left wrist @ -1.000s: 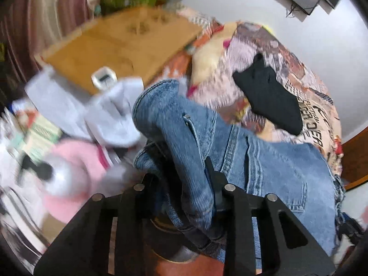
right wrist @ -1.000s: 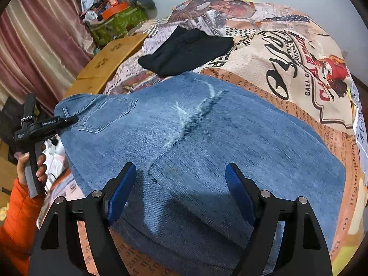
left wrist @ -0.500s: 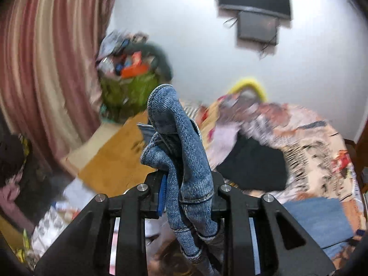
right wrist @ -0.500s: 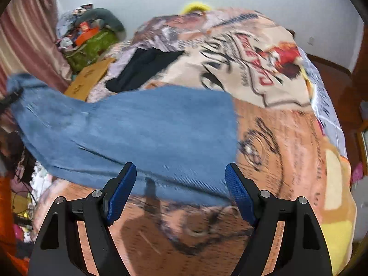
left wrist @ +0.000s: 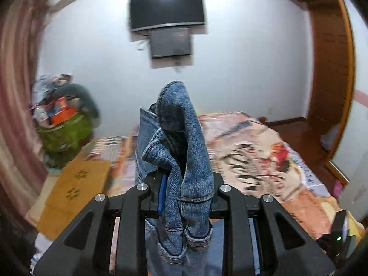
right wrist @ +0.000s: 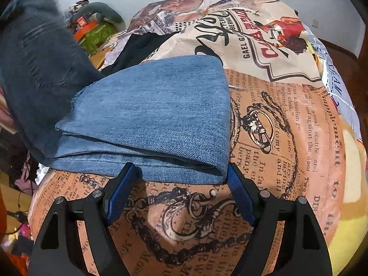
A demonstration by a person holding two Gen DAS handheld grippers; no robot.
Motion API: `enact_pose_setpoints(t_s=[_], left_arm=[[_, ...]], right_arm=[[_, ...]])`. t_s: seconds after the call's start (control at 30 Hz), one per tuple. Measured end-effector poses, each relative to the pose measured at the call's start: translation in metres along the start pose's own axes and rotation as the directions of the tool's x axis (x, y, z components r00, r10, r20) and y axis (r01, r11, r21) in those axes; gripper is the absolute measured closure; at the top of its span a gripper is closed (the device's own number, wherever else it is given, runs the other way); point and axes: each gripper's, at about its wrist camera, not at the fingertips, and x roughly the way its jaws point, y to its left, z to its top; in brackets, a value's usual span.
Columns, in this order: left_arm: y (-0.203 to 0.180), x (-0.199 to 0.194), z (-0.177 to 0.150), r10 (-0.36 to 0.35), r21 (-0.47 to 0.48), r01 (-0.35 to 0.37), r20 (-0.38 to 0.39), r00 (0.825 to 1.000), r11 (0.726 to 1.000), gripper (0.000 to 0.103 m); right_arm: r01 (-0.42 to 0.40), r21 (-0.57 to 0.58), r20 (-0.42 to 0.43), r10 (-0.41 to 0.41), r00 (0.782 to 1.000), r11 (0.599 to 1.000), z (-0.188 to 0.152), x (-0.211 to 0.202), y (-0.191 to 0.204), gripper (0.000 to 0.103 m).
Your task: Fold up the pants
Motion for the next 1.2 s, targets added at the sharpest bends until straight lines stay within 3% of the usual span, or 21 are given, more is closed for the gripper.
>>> enact_pose_setpoints(t_s=[0.2, 0.37, 0.5, 0.57, 0.6, 0.63, 0.7, 0.73, 0.87, 0.9, 1.07, 1.13, 1.2], left_arm=[[-0.075, 0.035, -0.007, -0.141, 0.062, 0.147, -0.094, 0.986, 0.987, 0.078], [-0.128, 0.064, -0.034, -0.275, 0.084, 0.301, -0.234, 0.933, 0.95, 0.078], [-0.165, 0.073, -0.053, -0.28, 0.157, 0.338, -0.304, 0.911, 0.928, 0.077], [-0.175, 0.075, -0.057, -0.283, 0.167, 0.355, -0.346, 0.895, 0.92, 0.071], [-0.177, 0.076, -0.057, -0.305, 0.152, 0.382, -0.371, 0.877, 0.912, 0.062], [-0.175, 0.076, -0.055, -0.349, 0.11, 0.42, -0.393, 0.851, 0.901, 0.044], [-0.169, 0.074, -0.05, -0.416, 0.029, 0.464, -0.396, 0.818, 0.885, 0.024], [-0.164, 0.071, -0.046, -0.447, -0.004, 0.481, -0.376, 0.811, 0.877, 0.023], [-0.146, 0.063, -0.026, -0.453, -0.043, 0.467, -0.333, 0.827, 0.883, 0.019], [-0.138, 0.062, -0.021, -0.438, -0.044, 0.448, -0.32, 0.84, 0.893, 0.017], [-0.088, 0.083, -0.012, -0.266, 0.015, 0.281, -0.275, 0.924, 0.96, 0.006], [-0.064, 0.099, -0.015, -0.188, 0.039, 0.208, -0.285, 0.94, 0.977, 0.005], [-0.041, 0.12, -0.02, -0.124, 0.057, 0.15, -0.324, 0.938, 0.987, 0.005]], right_arm=[[-0.03, 0.008, 0.022, 0.03, 0.999, 1.0, -0.004, -0.007, -0.002, 0.026], [-0.037, 0.015, 0.061, 0.036, 0.998, 0.999, -0.01, -0.027, -0.005, 0.026], [-0.037, 0.029, 0.09, 0.034, 0.995, 0.999, -0.015, -0.042, -0.011, 0.026], [-0.032, 0.034, 0.096, 0.028, 0.995, 0.999, -0.017, -0.047, -0.013, 0.026], [-0.029, 0.036, 0.097, 0.025, 0.995, 0.999, -0.019, -0.05, -0.014, 0.026], [-0.027, 0.037, 0.096, 0.023, 0.995, 0.999, -0.02, -0.051, -0.015, 0.026], [-0.021, 0.041, 0.093, 0.017, 0.996, 0.999, -0.023, -0.052, -0.017, 0.026], [-0.02, 0.042, 0.093, 0.016, 0.996, 0.999, -0.024, -0.053, -0.017, 0.026], [-0.025, 0.057, 0.097, 0.019, 0.995, 0.998, -0.024, -0.055, -0.019, 0.026], [-0.025, 0.058, 0.098, 0.02, 0.995, 0.998, -0.024, -0.055, -0.019, 0.026], [-0.039, 0.058, 0.104, 0.032, 0.994, 0.998, -0.021, -0.055, -0.013, 0.026], [-0.044, 0.056, 0.099, 0.038, 0.994, 0.997, -0.02, -0.051, -0.01, 0.026], [-0.048, 0.054, 0.088, 0.043, 0.995, 0.997, -0.018, -0.046, -0.006, 0.026]])
